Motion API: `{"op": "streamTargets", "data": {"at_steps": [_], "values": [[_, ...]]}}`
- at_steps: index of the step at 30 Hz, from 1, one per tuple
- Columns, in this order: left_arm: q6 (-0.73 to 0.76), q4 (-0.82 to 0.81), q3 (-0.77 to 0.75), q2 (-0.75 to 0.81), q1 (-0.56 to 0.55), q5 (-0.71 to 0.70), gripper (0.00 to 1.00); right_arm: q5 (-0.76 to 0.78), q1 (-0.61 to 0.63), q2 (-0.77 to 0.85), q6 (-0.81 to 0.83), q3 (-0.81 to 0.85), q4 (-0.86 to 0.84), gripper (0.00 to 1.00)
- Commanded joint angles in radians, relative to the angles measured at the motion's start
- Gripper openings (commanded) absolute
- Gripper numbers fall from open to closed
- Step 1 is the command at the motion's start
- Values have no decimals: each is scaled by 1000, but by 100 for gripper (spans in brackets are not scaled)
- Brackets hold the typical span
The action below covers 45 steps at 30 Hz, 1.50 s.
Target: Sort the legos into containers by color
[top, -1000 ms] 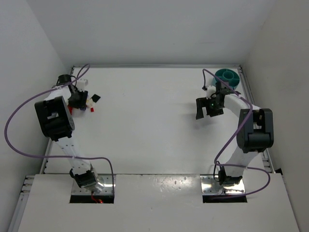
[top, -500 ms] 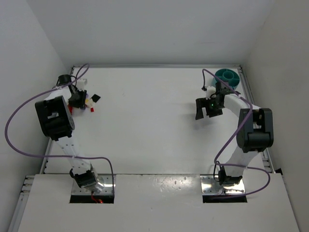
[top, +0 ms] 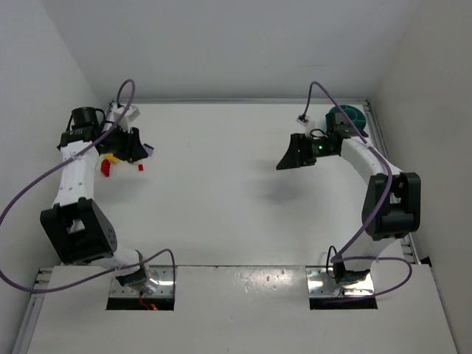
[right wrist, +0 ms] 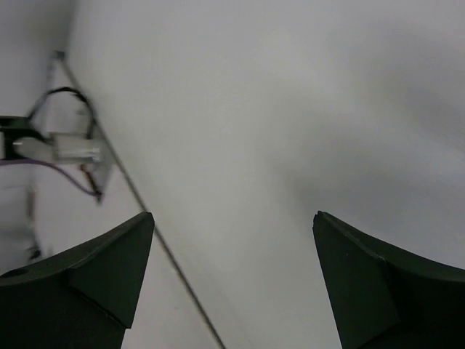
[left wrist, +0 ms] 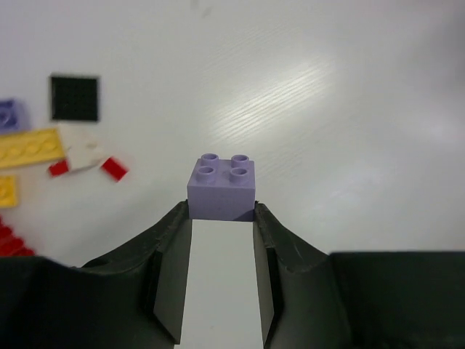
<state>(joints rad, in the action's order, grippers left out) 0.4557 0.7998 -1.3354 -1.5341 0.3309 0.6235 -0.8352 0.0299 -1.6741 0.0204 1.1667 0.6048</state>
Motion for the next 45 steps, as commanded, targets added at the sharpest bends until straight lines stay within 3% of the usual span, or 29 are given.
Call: {"op": "streamTargets", "data": {"at_steps": [1,3,5,11,12,13,15,18,26,31,37,41,44,45], "values": [[15,121,40,75,-55,289,10,-347,50,-74,-176,91,-94,91],[5,121,65,110,-90,392,10,-488,103,-165,-398,139,-189,91],[-44,56,106,172,-153,445,11,-533,146,-212,-667,178,-403,88],[-284,-267,238,363,-299,424,11,-530,336,-285,-1132,232,-943,88],[-307,-298,251,382,-315,412,11,-530,376,-294,-1330,219,-1055,88],[-339,-322,260,397,-349,403,11,-512,392,-305,-1455,176,-1337,88],[-351,-370,272,437,-383,354,10,-473,413,-344,-1728,142,-1547,92],[-351,-392,282,470,-443,274,9,-473,445,-369,-1714,160,-1490,99],[-333,-404,314,506,-533,171,7,-473,510,-369,-1725,218,-1456,99],[-342,-439,334,516,-553,142,7,-453,530,-369,-1793,200,-1527,83],[-377,-470,344,526,-563,133,6,-444,562,-369,-1832,182,-1588,71],[-377,-470,354,535,-563,133,6,-433,562,-378,-1857,172,-1608,47],[-377,-470,364,546,-563,133,6,-423,562,-378,-1857,172,-1587,14],[-377,-470,364,555,-563,133,6,-423,562,-387,-1857,172,-1587,11]]}}
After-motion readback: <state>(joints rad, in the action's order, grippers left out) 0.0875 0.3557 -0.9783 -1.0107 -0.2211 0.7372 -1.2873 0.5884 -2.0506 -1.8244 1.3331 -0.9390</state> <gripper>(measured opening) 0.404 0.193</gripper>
